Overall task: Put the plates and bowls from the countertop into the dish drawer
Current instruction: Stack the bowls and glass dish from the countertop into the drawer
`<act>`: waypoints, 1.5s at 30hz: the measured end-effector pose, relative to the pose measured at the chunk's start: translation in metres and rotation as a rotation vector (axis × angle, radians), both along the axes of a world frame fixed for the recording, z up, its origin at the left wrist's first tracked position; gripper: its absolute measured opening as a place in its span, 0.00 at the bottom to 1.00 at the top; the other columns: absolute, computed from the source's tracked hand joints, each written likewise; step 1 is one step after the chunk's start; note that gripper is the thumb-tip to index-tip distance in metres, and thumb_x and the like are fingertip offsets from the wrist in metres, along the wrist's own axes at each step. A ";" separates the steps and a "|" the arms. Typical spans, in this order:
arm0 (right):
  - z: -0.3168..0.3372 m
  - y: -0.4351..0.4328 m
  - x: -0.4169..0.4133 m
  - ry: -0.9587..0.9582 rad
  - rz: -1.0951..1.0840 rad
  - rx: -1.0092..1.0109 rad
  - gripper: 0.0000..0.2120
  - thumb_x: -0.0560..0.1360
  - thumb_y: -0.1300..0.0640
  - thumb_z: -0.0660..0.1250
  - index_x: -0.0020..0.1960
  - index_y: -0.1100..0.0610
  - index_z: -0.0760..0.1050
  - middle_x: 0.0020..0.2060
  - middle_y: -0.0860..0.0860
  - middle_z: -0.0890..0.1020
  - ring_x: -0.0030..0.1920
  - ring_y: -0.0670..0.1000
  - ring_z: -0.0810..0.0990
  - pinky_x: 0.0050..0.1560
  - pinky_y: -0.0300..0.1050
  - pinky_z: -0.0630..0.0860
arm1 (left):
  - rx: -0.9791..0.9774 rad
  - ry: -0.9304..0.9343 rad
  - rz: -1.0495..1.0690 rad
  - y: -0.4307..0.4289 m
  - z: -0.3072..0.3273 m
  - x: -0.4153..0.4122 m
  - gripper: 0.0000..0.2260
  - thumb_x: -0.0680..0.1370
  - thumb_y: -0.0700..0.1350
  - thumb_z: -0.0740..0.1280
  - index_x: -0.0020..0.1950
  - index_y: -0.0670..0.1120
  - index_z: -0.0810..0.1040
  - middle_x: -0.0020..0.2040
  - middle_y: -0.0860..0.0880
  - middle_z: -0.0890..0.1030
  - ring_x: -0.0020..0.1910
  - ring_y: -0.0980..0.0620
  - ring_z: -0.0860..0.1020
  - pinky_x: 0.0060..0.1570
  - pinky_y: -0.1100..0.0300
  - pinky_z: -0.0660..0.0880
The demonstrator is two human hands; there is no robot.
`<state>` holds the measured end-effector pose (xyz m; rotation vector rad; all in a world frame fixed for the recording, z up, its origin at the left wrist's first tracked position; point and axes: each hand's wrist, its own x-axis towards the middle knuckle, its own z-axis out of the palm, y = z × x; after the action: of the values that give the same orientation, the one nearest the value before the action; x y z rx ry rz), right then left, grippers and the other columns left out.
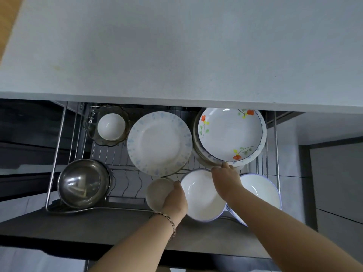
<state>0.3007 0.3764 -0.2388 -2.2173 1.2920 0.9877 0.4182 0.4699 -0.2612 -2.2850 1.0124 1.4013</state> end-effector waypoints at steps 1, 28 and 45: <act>-0.005 0.000 -0.002 -0.017 0.041 -0.019 0.18 0.79 0.64 0.54 0.67 0.60 0.69 0.63 0.57 0.76 0.68 0.58 0.67 0.68 0.47 0.64 | -0.010 -0.017 -0.056 0.000 -0.001 0.001 0.19 0.80 0.37 0.56 0.71 0.37 0.59 0.63 0.38 0.76 0.61 0.40 0.76 0.60 0.52 0.72; 0.216 -0.321 0.224 -1.029 -1.337 0.189 0.23 0.77 0.44 0.58 0.63 0.60 0.67 0.50 0.59 0.78 0.42 0.57 0.81 0.43 0.47 0.79 | -0.812 -0.070 0.151 -0.324 0.223 0.265 0.09 0.77 0.42 0.56 0.53 0.48 0.74 0.54 0.43 0.81 0.51 0.41 0.81 0.52 0.52 0.78; 0.176 -0.418 0.282 -1.369 -1.618 0.163 0.24 0.78 0.66 0.49 0.73 0.57 0.56 0.70 0.60 0.61 0.60 0.72 0.71 0.61 0.59 0.74 | -0.862 0.172 0.187 -0.368 0.147 0.312 0.14 0.76 0.39 0.57 0.58 0.49 0.74 0.43 0.51 0.77 0.46 0.42 0.83 0.42 0.52 0.78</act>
<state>0.5828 -0.0415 -0.0624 -0.6002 1.4065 -0.8487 0.7305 0.1021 -0.1146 -2.9320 1.7625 1.4213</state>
